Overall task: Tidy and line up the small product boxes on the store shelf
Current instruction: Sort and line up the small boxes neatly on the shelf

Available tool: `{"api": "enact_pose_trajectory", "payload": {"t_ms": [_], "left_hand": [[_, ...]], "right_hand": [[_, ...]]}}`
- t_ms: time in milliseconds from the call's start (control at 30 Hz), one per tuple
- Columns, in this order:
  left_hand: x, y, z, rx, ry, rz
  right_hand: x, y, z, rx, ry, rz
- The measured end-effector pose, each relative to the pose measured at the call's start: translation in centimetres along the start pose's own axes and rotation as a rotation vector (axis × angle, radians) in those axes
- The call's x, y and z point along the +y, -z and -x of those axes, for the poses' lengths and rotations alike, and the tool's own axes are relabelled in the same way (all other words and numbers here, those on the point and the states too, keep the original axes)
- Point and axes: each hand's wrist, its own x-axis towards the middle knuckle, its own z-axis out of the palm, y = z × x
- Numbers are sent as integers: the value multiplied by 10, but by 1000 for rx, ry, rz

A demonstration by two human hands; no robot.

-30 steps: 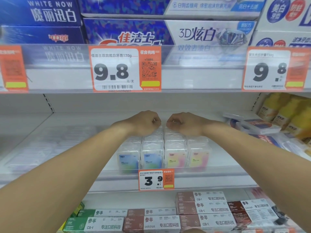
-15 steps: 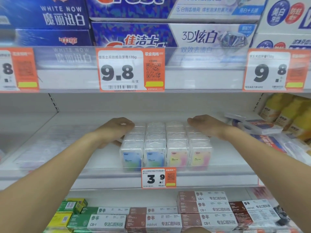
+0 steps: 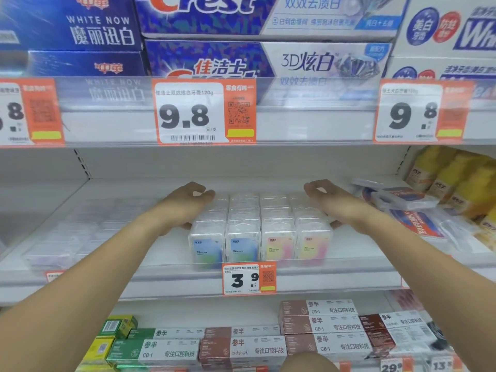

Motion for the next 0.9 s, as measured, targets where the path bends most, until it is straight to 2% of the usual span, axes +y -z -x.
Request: {"api": "enact_pose_trajectory", "payload": {"t_ms": [33, 100, 167, 200, 267, 333, 400, 500, 533, 667, 800, 900], "left_hand": [[1, -2, 0, 24, -11, -109], [8, -7, 5, 231, -103, -231], [25, -18, 20, 505, -375, -158], [37, -27, 32, 572, -529, -103], [64, -56, 58, 476, -746, -39], [87, -97, 81, 250, -839, -20], [104, -143, 98, 76, -883, -59], [121, -201, 104, -72, -828, -182], [126, -216, 102, -99, -788, -210], [137, -256, 74, -97, -677, -233], [147, -285, 48, -115, -602, -177], [151, -299, 33, -98, -574, -119]], "right_hand": [[5, -1, 3, 10, -4, -20], [19, 3, 7, 157, 61, 6], [40, 17, 11, 451, 269, 52], [53, 29, 14, 581, 363, 128], [83, 54, 23, 788, 362, 348], [114, 76, 30, 954, 167, 519], [138, 90, 36, 901, -59, 502], [154, 102, 32, 555, -216, 329], [155, 103, 29, 496, -201, 311], [156, 98, 15, 482, -124, 288], [151, 100, 7, 394, -96, 281], [152, 112, 17, 312, 53, 59]]}}
